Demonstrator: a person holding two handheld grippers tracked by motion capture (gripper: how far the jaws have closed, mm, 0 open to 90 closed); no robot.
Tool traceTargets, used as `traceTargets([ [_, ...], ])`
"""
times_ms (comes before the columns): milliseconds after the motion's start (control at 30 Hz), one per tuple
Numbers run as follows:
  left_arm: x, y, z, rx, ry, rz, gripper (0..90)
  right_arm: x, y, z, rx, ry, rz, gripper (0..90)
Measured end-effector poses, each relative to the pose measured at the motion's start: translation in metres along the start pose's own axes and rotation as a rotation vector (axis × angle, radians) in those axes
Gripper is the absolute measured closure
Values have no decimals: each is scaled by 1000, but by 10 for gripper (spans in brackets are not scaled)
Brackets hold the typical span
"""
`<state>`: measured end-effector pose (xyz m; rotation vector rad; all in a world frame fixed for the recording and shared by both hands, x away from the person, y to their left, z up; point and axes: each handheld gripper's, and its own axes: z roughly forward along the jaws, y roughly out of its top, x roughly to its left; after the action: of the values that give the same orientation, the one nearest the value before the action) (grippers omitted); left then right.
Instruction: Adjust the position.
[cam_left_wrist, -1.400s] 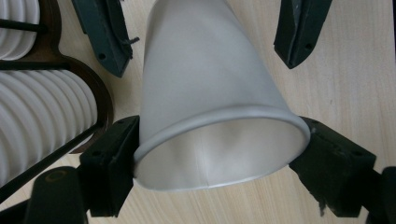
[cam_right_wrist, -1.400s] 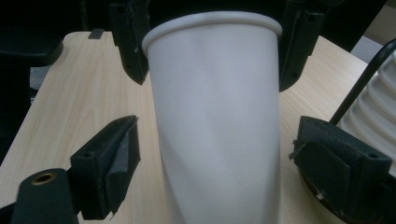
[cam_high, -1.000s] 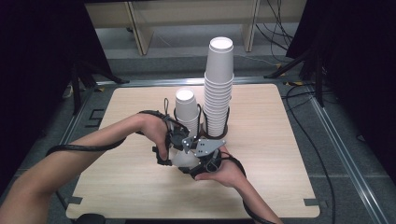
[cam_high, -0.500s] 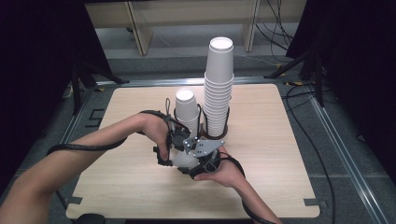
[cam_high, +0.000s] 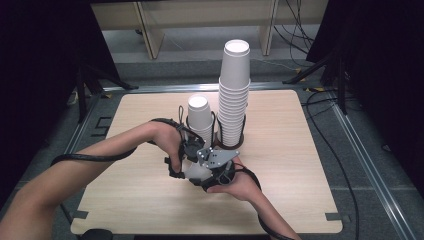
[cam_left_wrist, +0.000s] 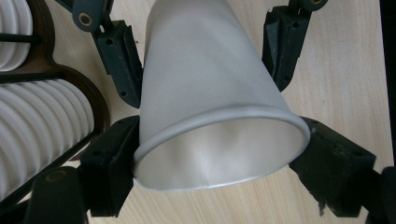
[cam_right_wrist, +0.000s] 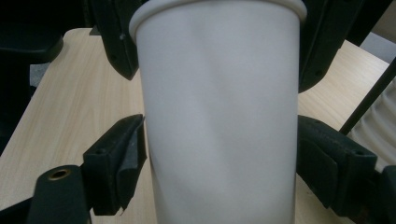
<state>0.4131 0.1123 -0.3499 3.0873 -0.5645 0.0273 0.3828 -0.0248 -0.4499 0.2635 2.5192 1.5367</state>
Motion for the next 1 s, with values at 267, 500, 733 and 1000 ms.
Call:
traceTargets([
  [267, 0, 2, -1, 3, 14, 18, 194, 2, -1, 1, 22, 10, 22, 232],
  [500, 0, 3, -1, -3, 3, 25, 194, 1, -2, 2, 10, 6, -2, 243],
  [733, -7, 0, 0, -94, 36, 0, 125, 0, -3, 3, 1, -3, -49, 234],
  [1000, -10, -4, -7, -218, 131, -4, 1, 1, -7, 1, -7, -32, -27, 235],
])
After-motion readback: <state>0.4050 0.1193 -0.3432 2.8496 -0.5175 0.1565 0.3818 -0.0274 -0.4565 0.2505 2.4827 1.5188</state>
